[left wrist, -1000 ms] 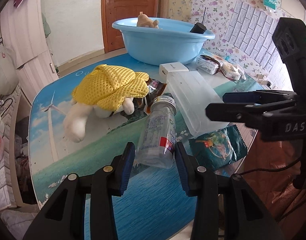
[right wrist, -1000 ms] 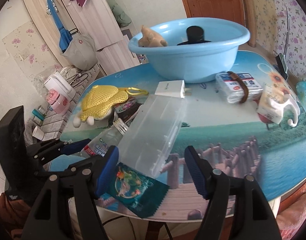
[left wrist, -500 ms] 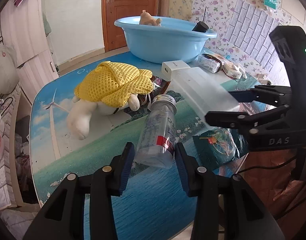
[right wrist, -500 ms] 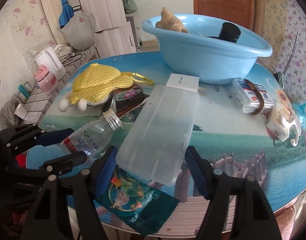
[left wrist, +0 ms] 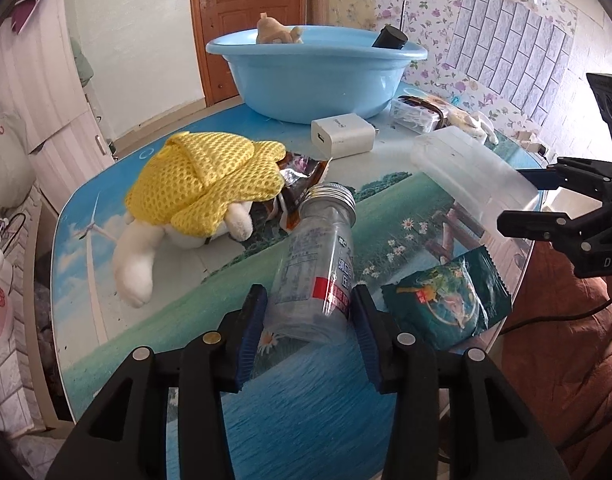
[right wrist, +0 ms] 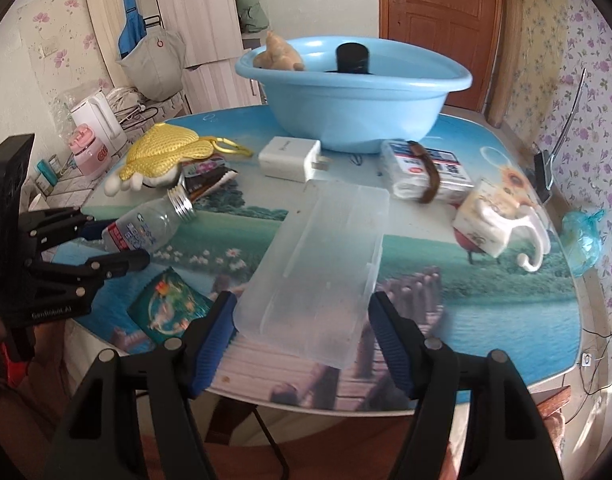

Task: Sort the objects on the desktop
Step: 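Grasp the clear plastic container with the right gripper while the left holds the bottle, then carry the clear items over the basin and release them into it, then grasp the yellow mesh plush with the left gripper while the right grasps the green packet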

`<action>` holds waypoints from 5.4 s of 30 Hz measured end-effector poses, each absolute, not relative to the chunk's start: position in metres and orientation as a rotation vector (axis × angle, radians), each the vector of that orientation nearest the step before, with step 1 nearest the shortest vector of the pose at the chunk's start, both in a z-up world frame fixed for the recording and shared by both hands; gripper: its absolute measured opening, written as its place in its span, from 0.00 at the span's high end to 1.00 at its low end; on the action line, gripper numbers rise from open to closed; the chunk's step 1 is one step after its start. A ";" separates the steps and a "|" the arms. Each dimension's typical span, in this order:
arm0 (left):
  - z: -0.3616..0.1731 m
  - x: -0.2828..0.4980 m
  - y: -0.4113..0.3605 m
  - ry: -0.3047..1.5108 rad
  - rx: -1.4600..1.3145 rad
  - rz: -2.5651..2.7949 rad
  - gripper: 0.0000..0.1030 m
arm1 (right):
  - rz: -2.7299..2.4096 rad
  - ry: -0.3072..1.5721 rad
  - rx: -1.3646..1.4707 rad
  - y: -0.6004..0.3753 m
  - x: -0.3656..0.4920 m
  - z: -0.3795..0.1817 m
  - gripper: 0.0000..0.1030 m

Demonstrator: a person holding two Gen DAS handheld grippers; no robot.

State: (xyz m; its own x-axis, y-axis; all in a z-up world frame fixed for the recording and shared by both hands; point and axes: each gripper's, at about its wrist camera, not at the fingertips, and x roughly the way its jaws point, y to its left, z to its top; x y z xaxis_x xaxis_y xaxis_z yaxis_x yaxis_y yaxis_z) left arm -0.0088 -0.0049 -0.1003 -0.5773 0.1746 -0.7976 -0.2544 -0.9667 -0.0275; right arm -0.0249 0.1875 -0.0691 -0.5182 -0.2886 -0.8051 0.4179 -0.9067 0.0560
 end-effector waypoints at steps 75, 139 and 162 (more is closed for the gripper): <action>0.028 -0.053 0.006 0.090 -0.885 2.679 0.62 | -2.574 0.050 0.885 0.223 -0.035 0.009 0.42; 0.005 -0.149 0.037 0.105 -0.939 2.620 0.47 | -2.587 -0.028 0.895 0.204 -0.132 0.001 0.35; -0.030 -0.081 -0.002 0.015 -1.065 2.654 0.05 | -2.609 -0.024 1.107 0.235 -0.082 -0.039 0.35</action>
